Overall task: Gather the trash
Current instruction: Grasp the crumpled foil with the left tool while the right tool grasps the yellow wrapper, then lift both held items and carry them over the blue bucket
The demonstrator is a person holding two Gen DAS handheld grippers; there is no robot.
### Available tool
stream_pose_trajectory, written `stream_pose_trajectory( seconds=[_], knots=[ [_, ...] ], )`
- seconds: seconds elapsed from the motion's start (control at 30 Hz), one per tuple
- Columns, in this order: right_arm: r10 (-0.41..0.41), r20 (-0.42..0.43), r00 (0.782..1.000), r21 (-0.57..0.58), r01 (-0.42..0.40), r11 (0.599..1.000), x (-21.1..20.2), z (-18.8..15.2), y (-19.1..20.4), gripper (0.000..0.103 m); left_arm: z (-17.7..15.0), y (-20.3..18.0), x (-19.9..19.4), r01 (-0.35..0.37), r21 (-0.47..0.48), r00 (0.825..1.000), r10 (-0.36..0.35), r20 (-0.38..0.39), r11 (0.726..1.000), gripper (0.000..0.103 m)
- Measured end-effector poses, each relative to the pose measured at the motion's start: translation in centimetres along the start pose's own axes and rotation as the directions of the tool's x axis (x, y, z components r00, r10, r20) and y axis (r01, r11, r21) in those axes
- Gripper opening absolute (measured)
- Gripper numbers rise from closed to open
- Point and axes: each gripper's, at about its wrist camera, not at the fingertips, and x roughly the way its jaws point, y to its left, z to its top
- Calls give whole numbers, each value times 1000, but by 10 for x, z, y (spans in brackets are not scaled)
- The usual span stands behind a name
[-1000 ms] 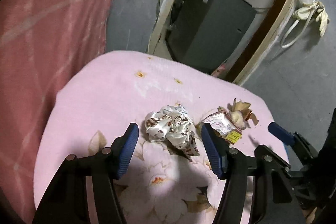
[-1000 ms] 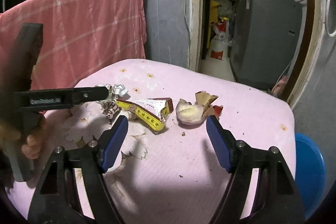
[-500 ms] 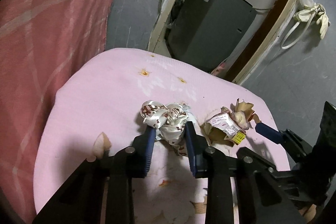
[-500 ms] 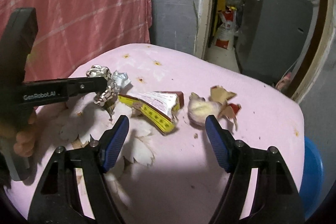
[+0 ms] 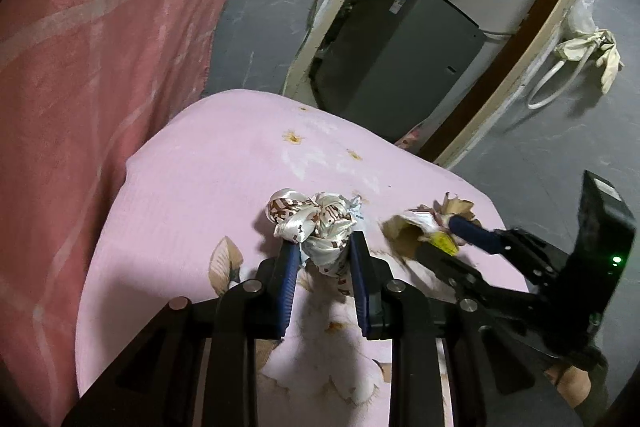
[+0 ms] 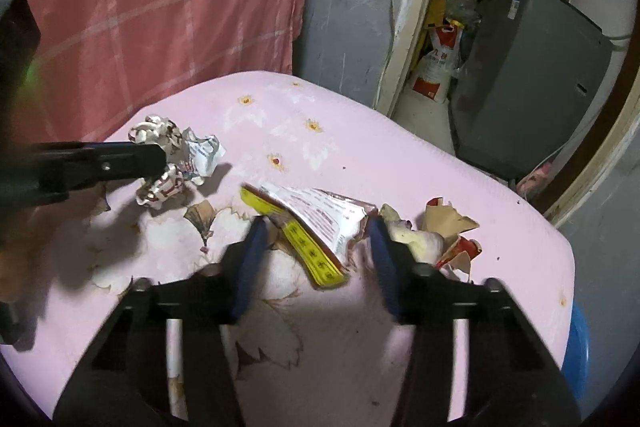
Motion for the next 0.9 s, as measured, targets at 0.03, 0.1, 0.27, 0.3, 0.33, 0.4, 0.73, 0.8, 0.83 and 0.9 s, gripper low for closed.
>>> stream_pose_trajectory(
  seconds=[0.03,0.1,0.27,0.3,0.33,0.4,0.73,0.8,0.83,0.9],
  knots=[
    [-1,0,1000,3,1,1000,0,0,-1,35,-1,0,-1,13,4,1000,-13,-7,1000,19],
    [1,4,1000,9,-1,1000,-1,0,-2,24,-3,-4,-1,25,16,1000,-25,-17,1000,17],
    [7,14,1000,12,-7,1000,-5,-3,-4,20,-8,-10,-5,36,36,999,-35,-34,999,16],
    [7,18,1000,13,-7,1000,-5,-3,-4,19,-10,-12,-6,34,40,999,-33,-37,999,16],
    [9,23,1000,14,-9,1000,-6,-3,-5,19,-11,-12,-7,35,42,999,-33,-38,999,16],
    [14,32,999,16,-15,1000,-10,-5,-4,18,-14,-16,-9,39,47,998,-37,-45,998,16],
    [32,105,994,50,-38,998,-40,-25,-7,17,-24,-33,-17,57,84,997,-53,-50,995,16],
    [33,134,990,64,-42,997,-50,-32,-8,17,-27,-38,-22,62,95,998,-60,-26,994,16],
    [30,151,988,71,-41,997,-55,-35,-10,17,-28,-42,-25,66,100,998,-66,-9,993,16],
    [18,193,981,85,-35,996,-69,-42,-13,17,-30,-48,-30,72,115,997,-74,21,991,16]
  ],
)
